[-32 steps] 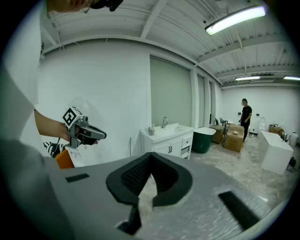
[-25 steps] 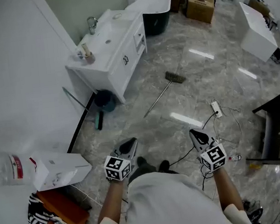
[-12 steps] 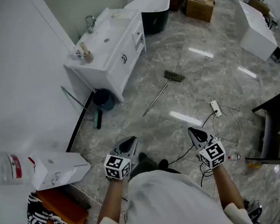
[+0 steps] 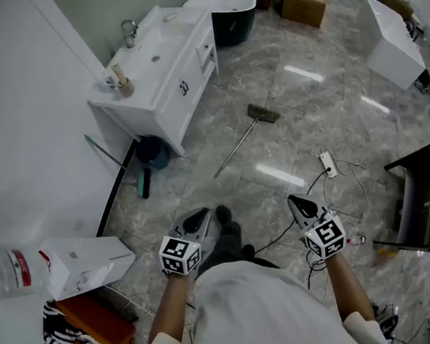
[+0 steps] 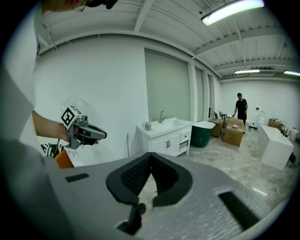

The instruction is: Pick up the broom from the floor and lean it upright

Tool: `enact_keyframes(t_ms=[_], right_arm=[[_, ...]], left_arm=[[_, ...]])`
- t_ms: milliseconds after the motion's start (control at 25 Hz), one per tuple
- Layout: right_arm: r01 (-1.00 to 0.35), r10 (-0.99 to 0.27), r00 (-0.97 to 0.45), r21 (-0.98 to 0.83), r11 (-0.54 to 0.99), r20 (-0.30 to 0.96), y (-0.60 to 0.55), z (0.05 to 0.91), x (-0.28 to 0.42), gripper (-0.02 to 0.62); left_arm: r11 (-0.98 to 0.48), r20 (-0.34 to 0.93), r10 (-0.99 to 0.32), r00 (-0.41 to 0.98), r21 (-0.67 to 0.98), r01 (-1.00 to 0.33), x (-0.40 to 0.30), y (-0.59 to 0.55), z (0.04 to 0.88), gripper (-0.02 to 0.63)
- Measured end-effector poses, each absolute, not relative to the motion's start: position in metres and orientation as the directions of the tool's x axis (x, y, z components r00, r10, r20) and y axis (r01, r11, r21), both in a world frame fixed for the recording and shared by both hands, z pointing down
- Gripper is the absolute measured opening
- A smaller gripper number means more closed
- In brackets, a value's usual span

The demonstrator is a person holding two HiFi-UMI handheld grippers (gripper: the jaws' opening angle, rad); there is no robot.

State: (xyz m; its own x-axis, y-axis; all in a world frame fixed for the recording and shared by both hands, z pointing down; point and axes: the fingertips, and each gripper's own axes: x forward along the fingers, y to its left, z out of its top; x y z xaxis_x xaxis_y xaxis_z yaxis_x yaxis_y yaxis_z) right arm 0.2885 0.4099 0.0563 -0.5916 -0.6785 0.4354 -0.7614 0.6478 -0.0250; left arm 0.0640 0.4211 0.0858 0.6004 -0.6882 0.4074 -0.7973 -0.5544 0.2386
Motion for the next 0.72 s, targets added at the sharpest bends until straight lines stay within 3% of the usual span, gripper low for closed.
enact_keyframes(t_ms=[720], right_arm=[[-0.760, -0.630, -0.538, 0.000, 0.650, 0.560, 0.228, 0.088, 0.253, 0.002]], left_arm=[[-0.608, 0.430, -0.620, 0.656, 0.265, -0.748, 0.036, 0.218, 0.129, 0.021]])
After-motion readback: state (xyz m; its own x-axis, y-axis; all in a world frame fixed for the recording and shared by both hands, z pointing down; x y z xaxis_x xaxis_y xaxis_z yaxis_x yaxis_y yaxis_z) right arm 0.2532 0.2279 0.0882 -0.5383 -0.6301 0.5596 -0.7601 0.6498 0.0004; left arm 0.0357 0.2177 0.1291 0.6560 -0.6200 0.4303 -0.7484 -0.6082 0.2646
